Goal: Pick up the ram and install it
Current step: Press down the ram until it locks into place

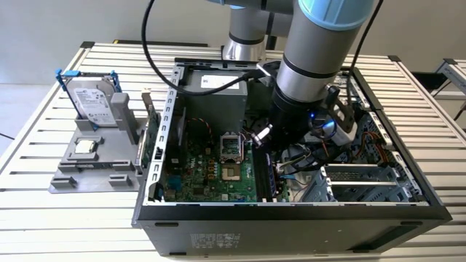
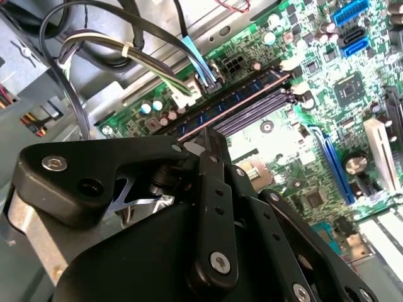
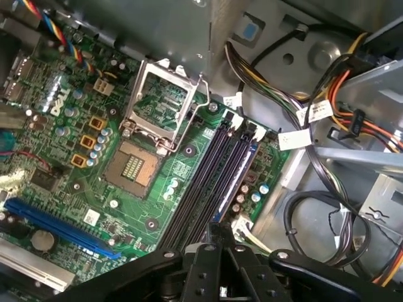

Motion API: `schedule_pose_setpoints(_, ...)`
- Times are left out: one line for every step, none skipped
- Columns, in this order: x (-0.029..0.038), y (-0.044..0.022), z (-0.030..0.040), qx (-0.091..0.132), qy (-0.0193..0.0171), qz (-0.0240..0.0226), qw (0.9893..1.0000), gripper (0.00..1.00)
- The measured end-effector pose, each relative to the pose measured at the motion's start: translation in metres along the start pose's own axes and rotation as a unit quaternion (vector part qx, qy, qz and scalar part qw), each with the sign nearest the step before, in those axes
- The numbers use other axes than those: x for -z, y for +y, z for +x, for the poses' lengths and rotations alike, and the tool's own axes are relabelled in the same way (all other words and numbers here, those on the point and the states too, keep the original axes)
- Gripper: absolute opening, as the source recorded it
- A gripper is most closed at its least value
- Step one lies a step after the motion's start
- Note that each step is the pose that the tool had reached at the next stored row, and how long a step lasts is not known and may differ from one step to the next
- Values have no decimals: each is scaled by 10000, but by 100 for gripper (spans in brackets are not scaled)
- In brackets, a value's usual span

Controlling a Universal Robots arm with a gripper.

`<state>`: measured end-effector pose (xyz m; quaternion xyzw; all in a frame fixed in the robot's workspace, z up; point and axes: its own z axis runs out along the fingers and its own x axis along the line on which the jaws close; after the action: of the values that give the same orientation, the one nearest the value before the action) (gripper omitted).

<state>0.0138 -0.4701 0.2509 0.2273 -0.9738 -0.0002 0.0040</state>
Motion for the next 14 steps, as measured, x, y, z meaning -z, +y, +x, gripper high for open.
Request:
schedule_pose_setpoints(0,0,0,41,0,0,10000,0)
schedule_pose_setpoints(0,0,0,83,0,1,10000,0)
schedule_pose_setpoints(0,0,0,129,0,1,9999,0)
schedule_pose_setpoints(0,0,0,178,0,1,9998,0)
schedule_pose_setpoints(0,0,0,227,0,2,9997,0)
schedule_pose_setpoints(-1,1,1,279,1,2,9996,0)
schedule_pose_setpoints(0,1,1,334,1,3,9994,0)
schedule_pose_setpoints(-1,1,1,381,1,3,9993,0)
schedule_pose_setpoints(-1,1,1,432,1,3,9991,0)
schedule_pose_setpoints(-1,2,1,483,1,3,9988,0)
schedule_pose_setpoints(-1,2,1,533,1,4,9986,0)
schedule_pose_setpoints(-1,2,1,585,1,4,9983,0)
schedule_pose_setpoints(-1,2,1,639,1,5,9980,0)
schedule_pose_setpoints(-1,2,2,692,1,5,9976,0)
